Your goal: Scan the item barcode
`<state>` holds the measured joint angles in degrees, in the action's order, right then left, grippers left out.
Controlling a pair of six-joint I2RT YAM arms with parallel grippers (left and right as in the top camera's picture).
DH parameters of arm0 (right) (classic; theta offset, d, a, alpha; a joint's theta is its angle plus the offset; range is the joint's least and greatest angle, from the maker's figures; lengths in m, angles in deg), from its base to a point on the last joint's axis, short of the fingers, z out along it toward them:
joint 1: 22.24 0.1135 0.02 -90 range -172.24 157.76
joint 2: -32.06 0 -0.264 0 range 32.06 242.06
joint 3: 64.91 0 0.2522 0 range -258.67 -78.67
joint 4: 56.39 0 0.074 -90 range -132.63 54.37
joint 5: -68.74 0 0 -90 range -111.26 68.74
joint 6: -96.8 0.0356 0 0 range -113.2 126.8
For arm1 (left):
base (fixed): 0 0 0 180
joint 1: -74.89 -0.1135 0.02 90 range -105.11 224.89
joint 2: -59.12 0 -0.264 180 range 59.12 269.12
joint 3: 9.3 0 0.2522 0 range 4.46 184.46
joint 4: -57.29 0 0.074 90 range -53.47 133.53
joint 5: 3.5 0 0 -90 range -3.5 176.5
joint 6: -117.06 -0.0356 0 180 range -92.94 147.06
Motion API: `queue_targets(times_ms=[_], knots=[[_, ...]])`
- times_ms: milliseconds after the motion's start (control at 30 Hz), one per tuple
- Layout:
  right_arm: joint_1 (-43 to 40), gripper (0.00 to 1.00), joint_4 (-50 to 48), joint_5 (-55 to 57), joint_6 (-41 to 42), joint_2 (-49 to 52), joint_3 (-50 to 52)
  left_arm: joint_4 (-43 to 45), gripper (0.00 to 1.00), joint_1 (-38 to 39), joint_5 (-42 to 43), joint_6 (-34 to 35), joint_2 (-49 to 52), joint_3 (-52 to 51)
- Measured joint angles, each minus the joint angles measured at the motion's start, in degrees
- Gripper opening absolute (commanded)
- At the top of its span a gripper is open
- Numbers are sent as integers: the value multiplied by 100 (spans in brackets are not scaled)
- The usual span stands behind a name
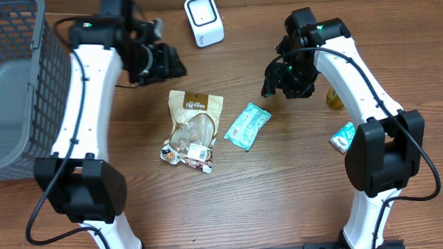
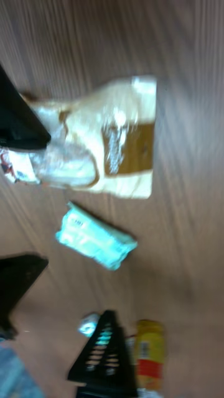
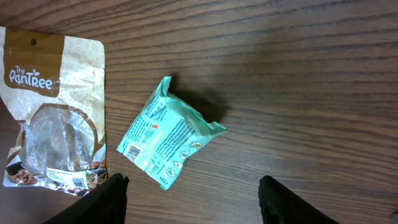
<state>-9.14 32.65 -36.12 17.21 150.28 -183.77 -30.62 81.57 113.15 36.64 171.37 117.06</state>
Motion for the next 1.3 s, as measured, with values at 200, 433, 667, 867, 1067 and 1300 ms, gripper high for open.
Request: queue_targets(times_ms=[200, 433, 667, 867, 1067, 1300], knots=[[0, 68, -28, 4, -101, 0, 0, 0, 19, 822, -551, 466, 0, -7], [0, 70, -68, 4, -173, 0, 0, 26, 15, 1622, -1318, 1239, 0, -13], [2, 70, -31, 4, -393, 0, 0, 94, 4, 2273, -2013, 1867, 2, -50], [0, 70, -249, 4, -448, 0, 184, 42, 4, 2474, -2181, 2074, 146, -50], [0, 70, -575, -13, -468, 0, 584, 22, 4, 2474, -1930, 2166, 745, -52], [0, 70, -984, -129, -468, 0, 911, 28, 4, 2474, -1482, 2157, 1458, -57]])
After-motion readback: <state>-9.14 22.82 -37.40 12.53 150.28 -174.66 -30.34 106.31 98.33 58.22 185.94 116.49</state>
